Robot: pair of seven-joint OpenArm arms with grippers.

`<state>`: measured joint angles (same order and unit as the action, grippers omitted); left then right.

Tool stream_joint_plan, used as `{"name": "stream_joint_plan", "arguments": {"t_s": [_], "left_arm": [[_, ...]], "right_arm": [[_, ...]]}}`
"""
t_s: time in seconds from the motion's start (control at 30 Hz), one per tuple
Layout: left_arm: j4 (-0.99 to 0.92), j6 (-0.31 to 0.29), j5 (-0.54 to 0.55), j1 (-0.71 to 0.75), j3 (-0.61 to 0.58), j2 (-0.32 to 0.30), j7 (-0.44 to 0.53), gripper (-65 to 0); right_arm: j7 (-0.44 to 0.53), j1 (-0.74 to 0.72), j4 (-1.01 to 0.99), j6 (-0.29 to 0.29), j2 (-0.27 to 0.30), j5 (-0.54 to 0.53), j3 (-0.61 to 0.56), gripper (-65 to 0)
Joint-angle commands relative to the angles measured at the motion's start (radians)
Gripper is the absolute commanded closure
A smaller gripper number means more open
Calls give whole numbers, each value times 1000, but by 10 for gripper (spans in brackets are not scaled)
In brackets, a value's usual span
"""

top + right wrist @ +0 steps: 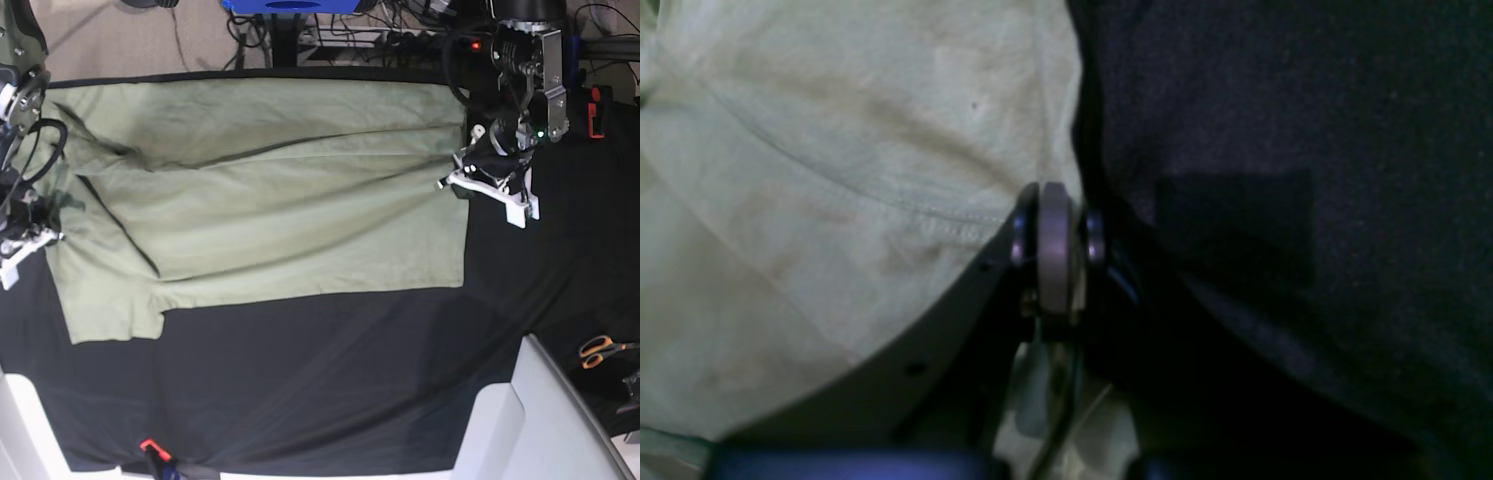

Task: Fold the T-shirt properly
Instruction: 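Lower the left gripper to the shirt's long edge and grasp it, then drag the held shirt edge toward the right gripper with the left gripper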

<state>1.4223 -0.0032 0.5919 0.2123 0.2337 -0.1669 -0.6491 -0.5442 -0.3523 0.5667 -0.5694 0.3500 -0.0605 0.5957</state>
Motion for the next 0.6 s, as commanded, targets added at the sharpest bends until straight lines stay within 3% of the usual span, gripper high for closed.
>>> {"name": "stream_joint_plan", "arguments": {"t_s": [0.0,0.17,0.27,0.37,0.43,0.57], "left_arm": [[31,-1,3,-4,3,-10,12,0],[87,-1,3,-1,3,-10,-38,-13],[142,-1,3,2,3,-10,-45,-342],[177,-1,4,2,45,-10,-47,-587],[188,-1,4,-9,65,-9,-47,-650],[110,-1,-2,-103,86,-10,-47,-650]], "right_arm": [[-41,-4,2,1,11,26,-3,0],[-43,-4,2,1,11,26,-3,0],[-43,-4,2,1,11,26,-3,0],[-43,-3,2,1,11,26,-3,0],[-41,0,2,1,11,26,-3,0],[-38,0,2,1,11,26,-4,0]]}}
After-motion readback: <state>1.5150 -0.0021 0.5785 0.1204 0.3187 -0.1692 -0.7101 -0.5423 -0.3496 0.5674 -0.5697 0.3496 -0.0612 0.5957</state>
